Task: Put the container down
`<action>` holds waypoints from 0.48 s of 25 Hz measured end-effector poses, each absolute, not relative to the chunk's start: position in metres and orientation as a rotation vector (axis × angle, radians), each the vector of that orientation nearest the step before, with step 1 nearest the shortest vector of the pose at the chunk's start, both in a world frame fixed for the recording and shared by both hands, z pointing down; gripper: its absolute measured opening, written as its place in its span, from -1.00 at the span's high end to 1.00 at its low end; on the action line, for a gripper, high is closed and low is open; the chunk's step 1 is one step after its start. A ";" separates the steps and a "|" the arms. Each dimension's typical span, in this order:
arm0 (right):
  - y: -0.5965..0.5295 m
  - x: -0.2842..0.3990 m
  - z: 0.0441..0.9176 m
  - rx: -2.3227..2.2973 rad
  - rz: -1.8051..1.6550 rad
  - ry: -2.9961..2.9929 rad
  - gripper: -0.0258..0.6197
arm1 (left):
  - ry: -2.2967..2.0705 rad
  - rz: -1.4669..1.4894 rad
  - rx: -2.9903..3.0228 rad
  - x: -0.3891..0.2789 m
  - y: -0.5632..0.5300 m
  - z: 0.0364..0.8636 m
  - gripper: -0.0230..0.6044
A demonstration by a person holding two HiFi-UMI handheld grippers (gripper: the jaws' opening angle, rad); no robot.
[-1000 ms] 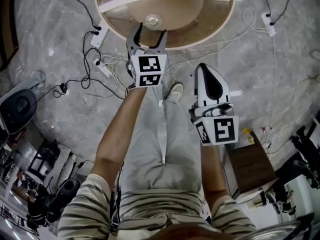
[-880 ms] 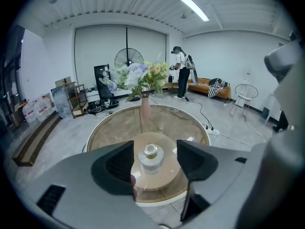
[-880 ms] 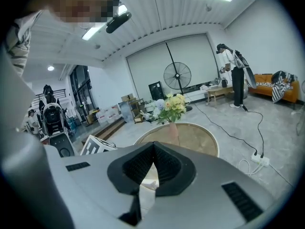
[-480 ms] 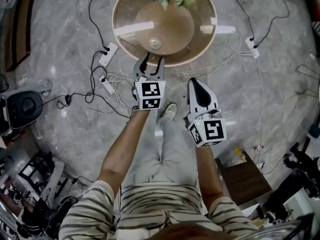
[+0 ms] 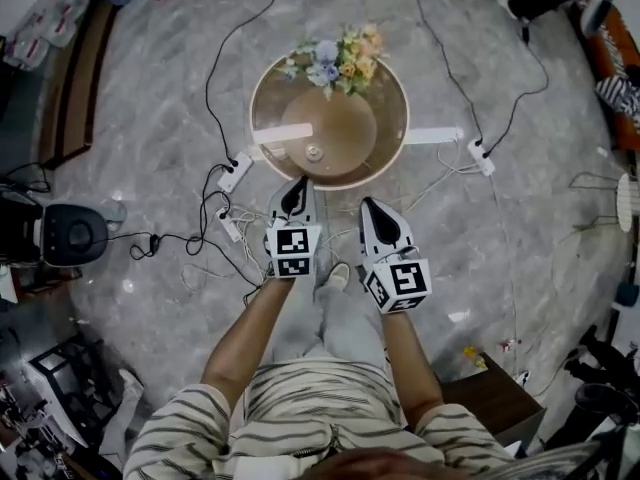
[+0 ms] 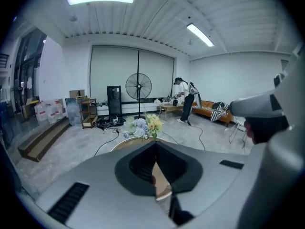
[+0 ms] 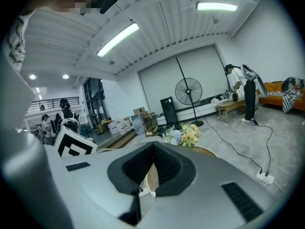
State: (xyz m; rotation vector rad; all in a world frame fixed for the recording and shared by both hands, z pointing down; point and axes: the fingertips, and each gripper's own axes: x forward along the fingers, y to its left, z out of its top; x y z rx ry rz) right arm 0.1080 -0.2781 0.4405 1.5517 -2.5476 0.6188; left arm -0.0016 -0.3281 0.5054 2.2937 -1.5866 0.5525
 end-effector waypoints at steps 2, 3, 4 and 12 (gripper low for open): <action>-0.276 0.109 0.424 1.556 0.602 -2.556 0.90 | -1.583 0.516 2.306 -0.001 -0.322 0.483 0.93; -0.276 0.109 0.416 1.557 0.594 -2.562 0.90 | -1.583 0.506 2.317 0.000 -0.320 0.473 0.93; -0.274 0.109 0.409 1.557 0.587 -2.567 0.90 | -1.583 0.497 2.327 0.001 -0.317 0.464 0.93; -0.259 0.104 0.355 1.547 0.514 -2.616 0.90 | -1.602 0.440 2.356 0.002 -0.290 0.396 0.93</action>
